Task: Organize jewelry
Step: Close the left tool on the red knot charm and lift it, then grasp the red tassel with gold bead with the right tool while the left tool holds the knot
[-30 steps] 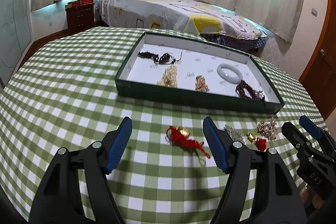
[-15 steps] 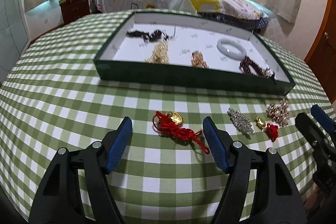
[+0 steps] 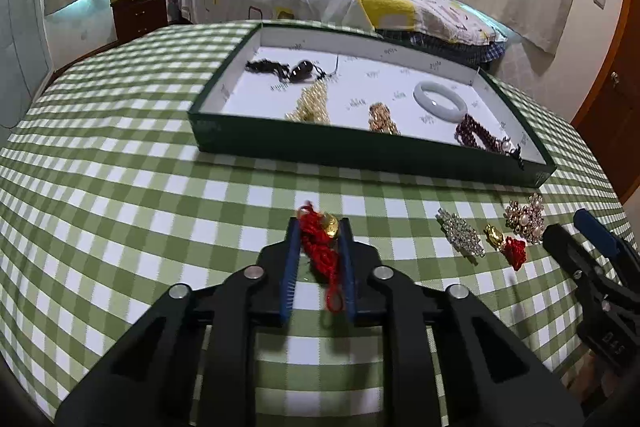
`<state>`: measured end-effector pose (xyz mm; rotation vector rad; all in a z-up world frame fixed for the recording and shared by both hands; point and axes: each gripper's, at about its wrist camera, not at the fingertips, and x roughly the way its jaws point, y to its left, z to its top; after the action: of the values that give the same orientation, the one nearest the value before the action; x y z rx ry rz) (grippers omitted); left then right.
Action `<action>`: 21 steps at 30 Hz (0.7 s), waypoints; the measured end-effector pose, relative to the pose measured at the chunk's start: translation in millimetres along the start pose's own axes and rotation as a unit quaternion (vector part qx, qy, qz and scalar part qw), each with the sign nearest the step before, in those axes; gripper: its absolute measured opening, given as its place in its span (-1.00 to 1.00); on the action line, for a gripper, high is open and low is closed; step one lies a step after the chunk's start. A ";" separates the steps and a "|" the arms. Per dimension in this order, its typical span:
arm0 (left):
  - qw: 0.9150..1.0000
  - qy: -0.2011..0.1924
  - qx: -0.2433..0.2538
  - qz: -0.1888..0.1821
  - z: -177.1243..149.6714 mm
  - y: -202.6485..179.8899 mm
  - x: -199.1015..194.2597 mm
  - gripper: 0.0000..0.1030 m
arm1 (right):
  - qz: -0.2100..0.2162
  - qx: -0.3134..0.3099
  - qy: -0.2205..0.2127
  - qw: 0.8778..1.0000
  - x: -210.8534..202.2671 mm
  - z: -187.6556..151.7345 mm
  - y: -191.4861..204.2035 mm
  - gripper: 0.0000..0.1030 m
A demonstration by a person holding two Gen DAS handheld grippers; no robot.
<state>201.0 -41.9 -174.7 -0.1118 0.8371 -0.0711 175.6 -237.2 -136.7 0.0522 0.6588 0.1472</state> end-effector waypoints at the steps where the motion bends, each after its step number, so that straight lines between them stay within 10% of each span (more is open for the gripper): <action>1: 1.000 -0.005 0.001 0.002 1.1 1.5 -2.7 -0.75 | 0.002 -0.002 0.001 1.000 1.0 0.0 1.8 0.42; 5: 1.000 -0.021 -0.002 0.013 6.1 11.3 -11.8 -0.75 | 0.012 -0.016 0.015 1.000 6.2 -0.2 10.8 0.08; 21: 0.999 -0.032 -0.015 0.026 8.6 30.2 -20.4 -0.75 | 0.024 -0.025 0.077 0.996 26.7 -2.7 18.7 -0.15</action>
<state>194.4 -9.2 -157.8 -0.1191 0.7773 -0.0056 192.6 -214.6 -153.3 0.0088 0.8073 0.2150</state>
